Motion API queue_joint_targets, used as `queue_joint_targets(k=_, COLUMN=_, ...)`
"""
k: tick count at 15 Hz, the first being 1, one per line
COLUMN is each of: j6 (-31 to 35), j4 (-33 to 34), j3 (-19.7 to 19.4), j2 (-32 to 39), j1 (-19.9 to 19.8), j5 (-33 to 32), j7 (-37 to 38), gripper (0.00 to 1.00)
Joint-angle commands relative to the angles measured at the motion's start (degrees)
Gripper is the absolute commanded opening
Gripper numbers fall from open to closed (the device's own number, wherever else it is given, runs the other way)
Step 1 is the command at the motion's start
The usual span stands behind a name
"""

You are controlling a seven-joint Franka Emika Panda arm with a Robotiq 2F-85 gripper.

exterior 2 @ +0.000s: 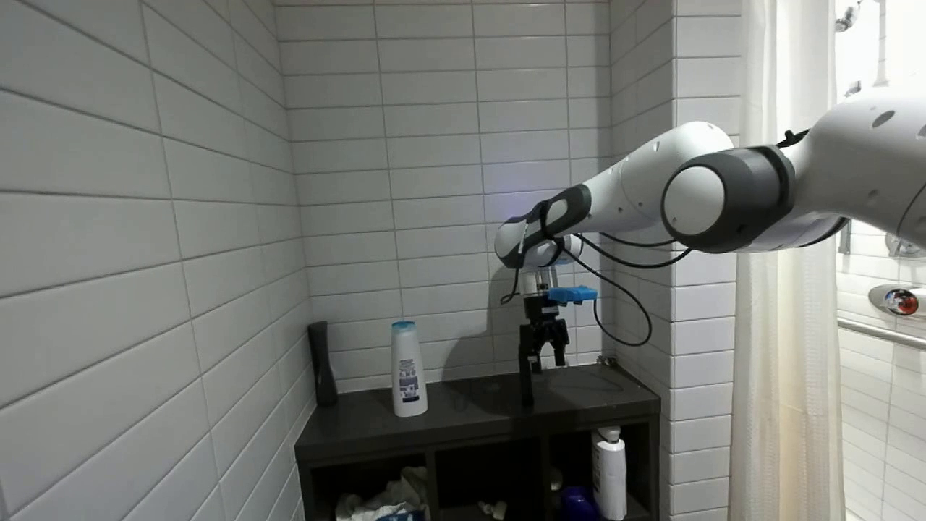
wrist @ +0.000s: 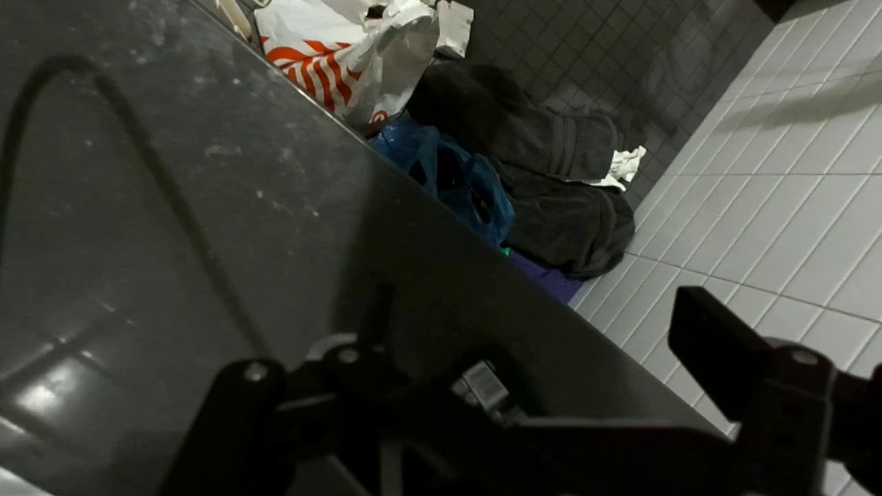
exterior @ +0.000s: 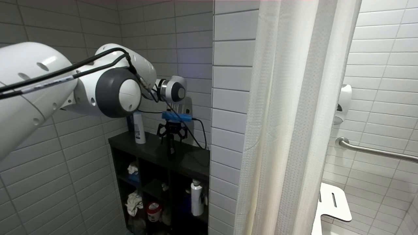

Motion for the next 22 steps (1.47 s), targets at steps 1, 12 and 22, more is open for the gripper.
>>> queue_joint_targets(k=1, j6=-1.55, j4=1.88, j3=-1.21, j2=1.79, j1=-0.47, j5=-1.24, j7=0.14, gripper=1.00)
queue_joint_targets(k=12, j6=1.40, j4=-0.92, j3=-1.44, j2=0.72, j1=-0.27, j5=-1.51, j7=-0.20, gripper=1.00)
queue_joint_targets(k=22, j6=3.08, j4=0.81, j3=-1.62, j2=-0.39, j1=2.97, j5=-2.01, j7=0.73, gripper=1.00)
